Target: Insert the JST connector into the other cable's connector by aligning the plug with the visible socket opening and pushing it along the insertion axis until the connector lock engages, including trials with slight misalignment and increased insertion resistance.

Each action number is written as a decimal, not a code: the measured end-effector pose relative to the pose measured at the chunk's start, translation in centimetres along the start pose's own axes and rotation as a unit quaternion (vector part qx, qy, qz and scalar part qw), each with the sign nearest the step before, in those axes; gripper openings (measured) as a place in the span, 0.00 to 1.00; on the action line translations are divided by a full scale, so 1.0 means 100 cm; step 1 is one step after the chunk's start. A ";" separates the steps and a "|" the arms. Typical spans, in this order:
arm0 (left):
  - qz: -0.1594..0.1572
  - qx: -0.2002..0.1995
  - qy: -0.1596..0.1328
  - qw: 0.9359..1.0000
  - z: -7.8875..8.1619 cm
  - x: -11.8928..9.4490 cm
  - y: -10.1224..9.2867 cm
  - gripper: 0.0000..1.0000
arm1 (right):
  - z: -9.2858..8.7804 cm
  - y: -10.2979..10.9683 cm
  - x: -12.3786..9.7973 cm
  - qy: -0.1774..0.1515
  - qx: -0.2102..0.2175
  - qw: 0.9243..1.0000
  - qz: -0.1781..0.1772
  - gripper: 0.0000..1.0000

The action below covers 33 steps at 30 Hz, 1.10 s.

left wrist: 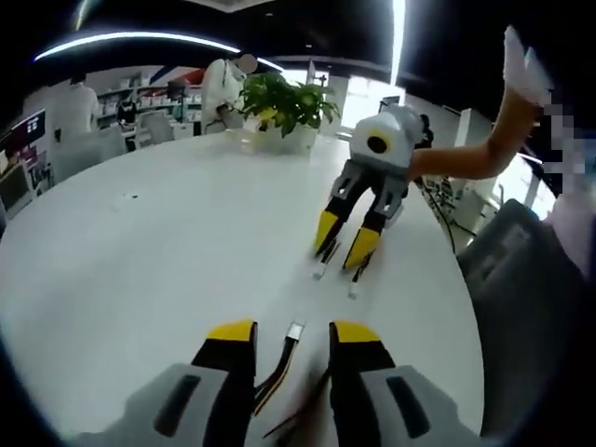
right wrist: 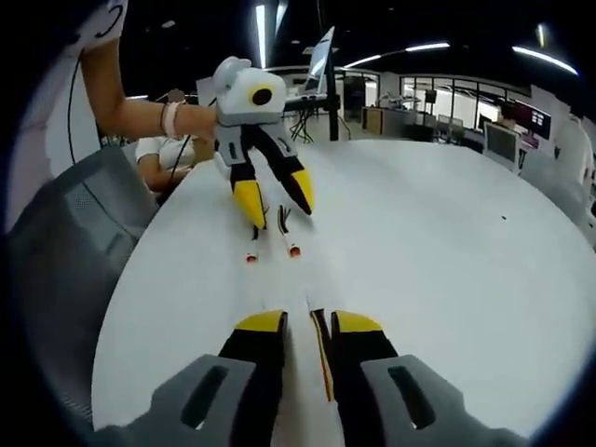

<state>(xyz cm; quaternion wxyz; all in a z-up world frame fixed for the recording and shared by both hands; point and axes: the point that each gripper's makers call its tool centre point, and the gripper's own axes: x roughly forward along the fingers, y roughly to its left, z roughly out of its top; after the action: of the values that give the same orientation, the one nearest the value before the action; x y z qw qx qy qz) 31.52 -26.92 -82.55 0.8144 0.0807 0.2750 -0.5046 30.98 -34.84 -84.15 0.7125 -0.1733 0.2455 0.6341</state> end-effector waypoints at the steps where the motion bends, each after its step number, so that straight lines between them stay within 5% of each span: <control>1: -0.002 0.000 0.000 1.000 0.000 0.001 0.000 0.25 | -0.001 -0.001 0.001 -0.002 0.001 1.000 0.001 0.16; 27: -0.050 0.004 -0.068 0.996 -0.001 0.012 -0.010 0.13 | 0.006 0.002 0.009 -0.060 0.006 0.997 0.048 0.13; 33: -0.052 -0.003 -0.058 0.997 -0.008 0.014 -0.008 0.13 | 0.006 0.000 0.009 -0.067 0.017 0.996 0.047 0.11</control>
<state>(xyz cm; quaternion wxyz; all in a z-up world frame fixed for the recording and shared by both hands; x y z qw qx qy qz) 31.05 -28.05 -83.88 0.8018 0.0346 0.2326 -0.5494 31.08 -33.78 -84.14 0.6996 -0.1065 0.2156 0.6728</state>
